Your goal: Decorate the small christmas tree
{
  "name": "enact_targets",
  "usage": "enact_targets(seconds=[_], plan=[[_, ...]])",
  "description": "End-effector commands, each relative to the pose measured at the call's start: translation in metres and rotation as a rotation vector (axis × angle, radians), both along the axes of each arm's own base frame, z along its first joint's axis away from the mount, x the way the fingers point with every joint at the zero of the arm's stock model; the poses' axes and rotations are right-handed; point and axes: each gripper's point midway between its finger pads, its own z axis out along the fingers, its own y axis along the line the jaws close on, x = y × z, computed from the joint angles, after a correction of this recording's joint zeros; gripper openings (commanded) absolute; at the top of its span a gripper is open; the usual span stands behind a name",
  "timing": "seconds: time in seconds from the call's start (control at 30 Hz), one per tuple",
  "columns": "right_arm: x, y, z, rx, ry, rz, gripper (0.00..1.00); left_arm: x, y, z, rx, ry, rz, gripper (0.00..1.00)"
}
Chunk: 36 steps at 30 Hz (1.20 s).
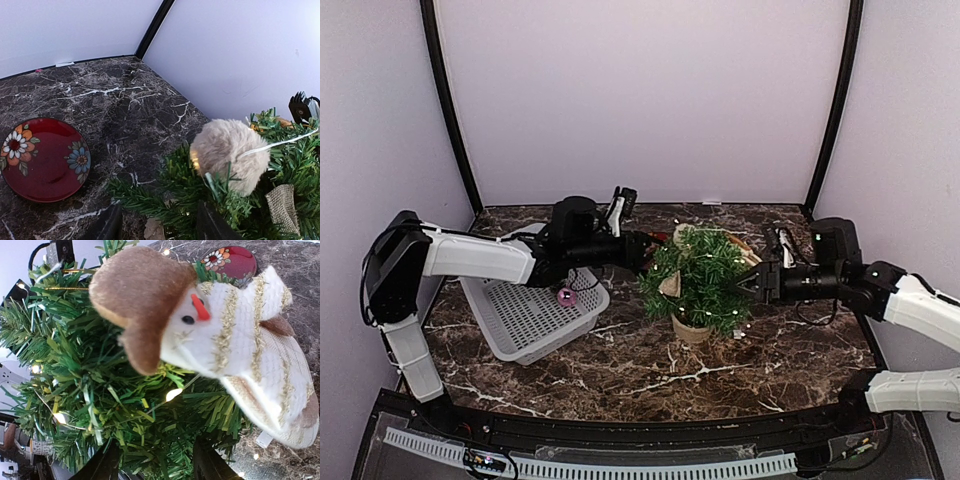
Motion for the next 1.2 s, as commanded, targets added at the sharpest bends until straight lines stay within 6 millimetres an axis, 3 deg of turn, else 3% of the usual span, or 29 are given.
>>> enact_targets(seconds=[0.0, 0.17, 0.23, 0.33, 0.37, 0.47, 0.67, 0.87, 1.0, 1.17], plan=[[-0.001, -0.001, 0.015, -0.011, -0.038, 0.004, 0.51, -0.006, 0.018, 0.009, 0.049, -0.006, 0.023, 0.54], [-0.003, -0.011, 0.028, -0.056, -0.069, -0.012, 0.56, -0.019, 0.041, 0.014, 0.091, -0.003, 0.055, 0.54], [-0.006, -0.013, 0.033, -0.057, -0.079, -0.011, 0.59, -0.030, 0.059, 0.023, 0.125, 0.009, 0.087, 0.56], [-0.013, -0.012, 0.042, -0.027, -0.089, 0.015, 0.66, -0.037, 0.091, 0.018, 0.212, 0.032, 0.176, 0.58], [-0.016, -0.011, 0.045, -0.021, -0.095, 0.029, 0.72, -0.044, 0.103, 0.019, 0.237, 0.047, 0.196, 0.60], [-0.020, -0.013, 0.051, -0.036, -0.143, 0.057, 0.80, -0.049, 0.142, 0.003, 0.325, 0.099, 0.311, 0.63], [-0.017, -0.010, 0.084, -0.027, -0.246, 0.084, 0.80, -0.046, 0.213, -0.036, 0.389, 0.296, 0.495, 0.64], [-0.013, -0.007, 0.115, 0.010, -0.314, 0.085, 0.79, -0.023, 0.249, -0.077, 0.389, 0.446, 0.611, 0.58], [-0.012, -0.006, 0.128, 0.020, -0.338, 0.085, 0.79, -0.010, 0.257, -0.100, 0.383, 0.505, 0.621, 0.55], [-0.008, -0.002, 0.127, 0.016, -0.339, 0.098, 0.79, 0.013, 0.255, -0.107, 0.389, 0.494, 0.611, 0.54]])
